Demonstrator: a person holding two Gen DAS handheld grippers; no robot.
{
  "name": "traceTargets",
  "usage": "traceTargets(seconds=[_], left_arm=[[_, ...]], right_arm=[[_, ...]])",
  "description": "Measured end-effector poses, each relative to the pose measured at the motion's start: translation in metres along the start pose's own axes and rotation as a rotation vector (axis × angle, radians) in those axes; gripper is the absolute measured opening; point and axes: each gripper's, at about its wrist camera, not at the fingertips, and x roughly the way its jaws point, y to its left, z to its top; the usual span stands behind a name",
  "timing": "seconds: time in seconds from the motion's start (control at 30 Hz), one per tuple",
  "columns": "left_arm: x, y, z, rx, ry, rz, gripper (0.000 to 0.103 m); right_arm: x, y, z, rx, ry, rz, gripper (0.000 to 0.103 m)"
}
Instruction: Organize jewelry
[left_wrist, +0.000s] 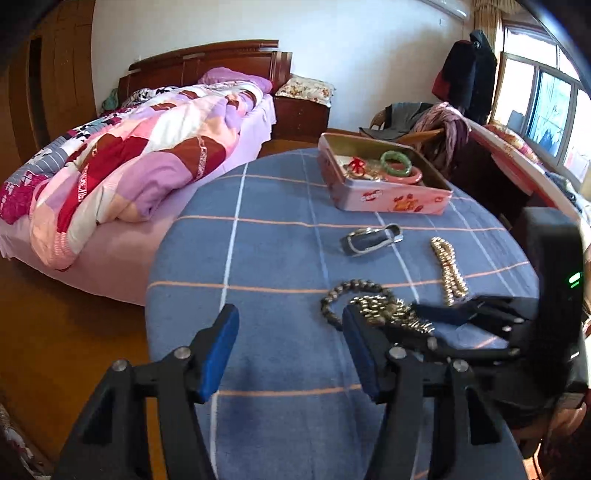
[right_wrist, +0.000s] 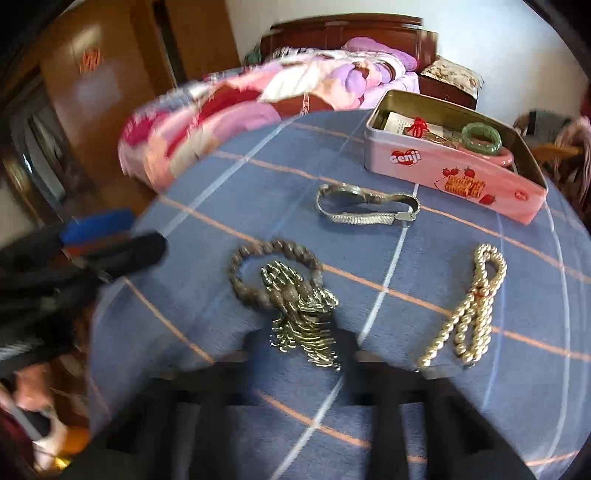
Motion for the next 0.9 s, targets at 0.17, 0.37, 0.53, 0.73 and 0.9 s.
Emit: traceTargets(seconds=[0.17, 0.37, 0.53, 0.73, 0.9], left_arm=[[0.0, -0.009, 0.002, 0.022, -0.008, -0.01, 0.066], [0.014, -0.038, 0.007, 0.087, 0.031, -0.082, 0.073], [0.052, -0.063, 0.016, 0.086, 0.11, -0.093, 0.074], [0.082, -0.077, 0.014, 0.095, 0.174, -0.027, 0.077], [0.073, -0.076, 0.009, 0.111, 0.146, -0.026, 0.055]], right_arm=[[-0.034, -0.031, -0.003, 0.123, -0.078, 0.001, 0.013], [-0.084, -0.073, 0.004, 0.252, -0.231, 0.007, 0.013], [-0.09, -0.091, 0.003, 0.308, -0.264, -0.02, 0.013], [-0.081, -0.105, -0.008, 0.371, -0.233, -0.014, 0.013], [-0.078, -0.107, -0.01, 0.387, -0.239, -0.011, 0.013]])
